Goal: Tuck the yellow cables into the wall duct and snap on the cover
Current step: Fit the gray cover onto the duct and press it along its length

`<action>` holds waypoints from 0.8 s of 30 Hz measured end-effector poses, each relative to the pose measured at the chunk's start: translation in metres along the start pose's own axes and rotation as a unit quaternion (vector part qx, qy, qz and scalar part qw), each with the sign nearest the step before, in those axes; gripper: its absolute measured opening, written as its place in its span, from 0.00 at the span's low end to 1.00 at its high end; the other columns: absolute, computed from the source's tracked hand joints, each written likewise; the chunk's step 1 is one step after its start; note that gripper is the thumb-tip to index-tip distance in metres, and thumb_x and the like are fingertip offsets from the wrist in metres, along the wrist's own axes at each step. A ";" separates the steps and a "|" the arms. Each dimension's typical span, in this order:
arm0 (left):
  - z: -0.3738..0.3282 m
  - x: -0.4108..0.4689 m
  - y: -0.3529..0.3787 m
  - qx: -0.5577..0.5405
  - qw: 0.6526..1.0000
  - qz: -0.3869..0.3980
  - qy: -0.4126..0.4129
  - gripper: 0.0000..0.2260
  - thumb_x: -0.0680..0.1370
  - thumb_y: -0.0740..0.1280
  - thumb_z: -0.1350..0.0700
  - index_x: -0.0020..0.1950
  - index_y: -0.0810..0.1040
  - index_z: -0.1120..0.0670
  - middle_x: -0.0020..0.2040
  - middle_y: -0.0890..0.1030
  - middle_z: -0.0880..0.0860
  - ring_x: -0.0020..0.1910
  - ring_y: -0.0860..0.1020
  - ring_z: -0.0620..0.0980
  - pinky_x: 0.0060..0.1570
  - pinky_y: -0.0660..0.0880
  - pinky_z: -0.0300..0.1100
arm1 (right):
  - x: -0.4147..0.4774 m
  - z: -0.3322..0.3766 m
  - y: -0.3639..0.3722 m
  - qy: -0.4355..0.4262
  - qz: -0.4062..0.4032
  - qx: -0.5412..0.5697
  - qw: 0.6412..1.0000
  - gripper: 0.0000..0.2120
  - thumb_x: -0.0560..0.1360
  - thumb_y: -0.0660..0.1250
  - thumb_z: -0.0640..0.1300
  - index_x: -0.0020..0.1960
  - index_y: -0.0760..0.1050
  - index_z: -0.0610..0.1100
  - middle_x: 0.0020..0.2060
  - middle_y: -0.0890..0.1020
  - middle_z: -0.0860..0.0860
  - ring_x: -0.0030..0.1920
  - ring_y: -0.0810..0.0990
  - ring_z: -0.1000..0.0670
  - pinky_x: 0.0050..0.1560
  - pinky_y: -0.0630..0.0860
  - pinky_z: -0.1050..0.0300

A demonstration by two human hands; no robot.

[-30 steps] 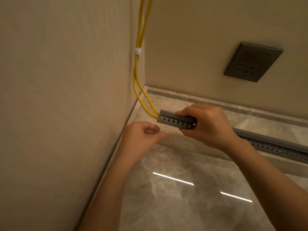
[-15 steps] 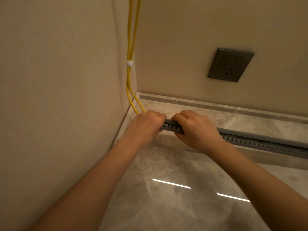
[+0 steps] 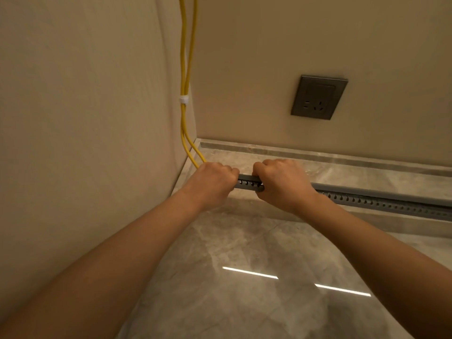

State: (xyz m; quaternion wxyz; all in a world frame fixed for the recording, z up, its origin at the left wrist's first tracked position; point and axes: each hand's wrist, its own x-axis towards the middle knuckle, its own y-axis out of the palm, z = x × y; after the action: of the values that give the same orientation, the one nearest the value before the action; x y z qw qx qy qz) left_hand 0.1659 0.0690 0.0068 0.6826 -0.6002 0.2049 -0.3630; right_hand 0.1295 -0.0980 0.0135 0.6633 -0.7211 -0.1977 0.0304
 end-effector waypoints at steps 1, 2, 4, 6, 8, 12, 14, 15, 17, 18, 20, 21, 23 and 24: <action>0.000 0.000 0.000 0.006 1.000 0.000 0.005 0.06 0.78 0.60 0.56 0.52 0.73 0.57 0.48 0.80 0.55 0.45 0.78 0.56 0.39 0.69 0.47 | -0.001 0.001 0.000 -0.004 0.000 -0.002 1.000 0.05 0.72 0.63 0.42 0.48 0.74 0.43 0.40 0.80 0.47 0.38 0.77 0.43 0.33 0.63 0.55; 0.000 -0.001 0.000 0.012 1.000 0.001 0.009 0.06 0.78 0.60 0.56 0.52 0.73 0.57 0.48 0.80 0.55 0.44 0.78 0.56 0.37 0.68 0.47 | -0.001 0.001 0.000 -0.007 0.001 -0.003 1.000 0.05 0.72 0.63 0.42 0.48 0.74 0.43 0.40 0.80 0.47 0.38 0.77 0.43 0.33 0.63 0.55; -0.001 -0.003 0.000 0.018 1.000 0.002 0.016 0.06 0.78 0.60 0.57 0.51 0.73 0.57 0.46 0.81 0.56 0.43 0.78 0.56 0.36 0.66 0.46 | -0.004 0.003 0.000 -0.012 0.004 -0.005 1.000 0.05 0.73 0.62 0.43 0.48 0.73 0.43 0.40 0.80 0.47 0.37 0.77 0.44 0.32 0.62 0.55; -0.001 -0.005 0.000 0.018 1.000 0.002 0.017 0.06 0.78 0.60 0.57 0.50 0.74 0.57 0.45 0.81 0.56 0.41 0.77 0.56 0.35 0.65 0.45 | -0.006 0.004 0.000 -0.014 0.002 -0.005 1.000 0.06 0.73 0.62 0.43 0.48 0.73 0.43 0.39 0.80 0.47 0.37 0.76 0.44 0.32 0.62 0.55; -0.001 -0.006 -0.002 0.010 1.000 -0.007 0.012 0.07 0.78 0.59 0.56 0.50 0.75 0.57 0.44 0.81 0.55 0.41 0.77 0.56 0.35 0.63 0.45 | -0.008 0.003 -0.001 -0.017 -0.003 -0.003 1.000 0.06 0.73 0.62 0.43 0.47 0.74 0.43 0.39 0.80 0.47 0.37 0.76 0.43 0.32 0.62 0.55; 0.001 -0.005 -0.011 0.025 1.000 -0.003 0.007 0.09 0.78 0.60 0.53 0.52 0.76 0.55 0.46 0.81 0.54 0.43 0.78 0.54 0.36 0.64 0.44 | -0.007 0.002 -0.003 -0.017 -0.016 -0.003 1.000 0.05 0.73 0.62 0.43 0.47 0.74 0.43 0.39 0.80 0.47 0.36 0.76 0.43 0.32 0.63 0.55; 0.001 -0.003 -0.016 0.044 0.999 0.015 0.006 0.09 0.78 0.61 0.51 0.53 0.76 0.54 0.46 0.81 0.53 0.44 0.78 0.54 0.36 0.64 0.43 | -0.007 0.002 -0.003 -0.016 -0.016 -0.003 1.000 0.05 0.73 0.62 0.43 0.47 0.74 0.43 0.38 0.80 0.47 0.36 0.76 0.44 0.32 0.62 0.55; 0.000 -0.002 -0.019 0.048 0.999 0.023 0.004 0.10 0.77 0.63 0.50 0.53 0.76 0.53 0.47 0.81 0.53 0.45 0.78 0.53 0.36 0.64 0.43 | -0.007 0.002 -0.002 -0.015 -0.015 -0.001 1.000 0.05 0.73 0.62 0.44 0.47 0.74 0.43 0.38 0.80 0.48 0.36 0.76 0.44 0.32 0.62 0.56; -0.003 -0.001 -0.022 0.046 0.998 0.035 -0.005 0.10 0.77 0.64 0.49 0.54 0.76 0.53 0.47 0.80 0.53 0.46 0.78 0.53 0.37 0.65 0.44 | -0.007 0.001 -0.002 -0.009 -0.012 0.003 1.000 0.05 0.73 0.63 0.44 0.47 0.74 0.44 0.38 0.80 0.48 0.35 0.76 0.45 0.32 0.63 0.56; -0.004 -0.001 -0.023 0.042 0.998 0.038 -0.009 0.10 0.76 0.65 0.50 0.54 0.77 0.54 0.47 0.79 0.53 0.47 0.77 0.53 0.37 0.65 0.44 | -0.007 0.001 -0.001 -0.006 -0.011 0.005 1.000 0.05 0.73 0.63 0.44 0.47 0.74 0.44 0.38 0.80 0.48 0.35 0.75 0.45 0.32 0.64 0.56; -0.009 -0.001 -0.024 0.033 0.998 0.043 -0.019 0.08 0.77 0.65 0.53 0.53 0.77 0.55 0.48 0.79 0.53 0.48 0.77 0.53 0.37 0.66 0.44 | -0.007 0.001 -0.001 -0.003 -0.007 0.005 1.000 0.05 0.73 0.63 0.44 0.47 0.74 0.44 0.38 0.80 0.48 0.35 0.75 0.46 0.32 0.64 0.56; -0.010 -0.001 -0.024 0.030 0.998 0.042 -0.023 0.08 0.77 0.65 0.54 0.53 0.77 0.55 0.48 0.78 0.54 0.48 0.76 0.53 0.37 0.66 0.43 | -0.007 0.001 -0.001 -0.002 -0.006 0.005 1.000 0.05 0.73 0.63 0.44 0.47 0.74 0.44 0.38 0.80 0.48 0.34 0.75 0.46 0.32 0.64 0.56; -0.011 -0.002 -0.023 0.025 0.999 0.036 -0.026 0.07 0.77 0.64 0.56 0.53 0.76 0.56 0.48 0.78 0.54 0.48 0.76 0.53 0.37 0.65 0.43 | -0.006 0.002 -0.003 -0.001 -0.004 0.003 1.000 0.05 0.73 0.63 0.43 0.47 0.74 0.44 0.38 0.80 0.48 0.34 0.75 0.46 0.32 0.64 0.56; -0.011 -0.003 -0.023 0.020 0.999 0.033 -0.027 0.07 0.77 0.64 0.56 0.53 0.75 0.56 0.49 0.78 0.54 0.48 0.76 0.53 0.37 0.65 0.43 | -0.006 0.002 -0.003 -0.001 -0.002 0.001 1.000 0.05 0.73 0.63 0.44 0.47 0.74 0.44 0.38 0.80 0.48 0.34 0.74 0.46 0.32 0.64 0.56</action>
State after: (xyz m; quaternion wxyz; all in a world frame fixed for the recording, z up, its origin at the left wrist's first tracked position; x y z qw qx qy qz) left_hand 0.1506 0.0636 0.0264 0.7111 -0.5892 0.1985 -0.3281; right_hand 0.1224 -0.0979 0.0150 0.6636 -0.7203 -0.1998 0.0297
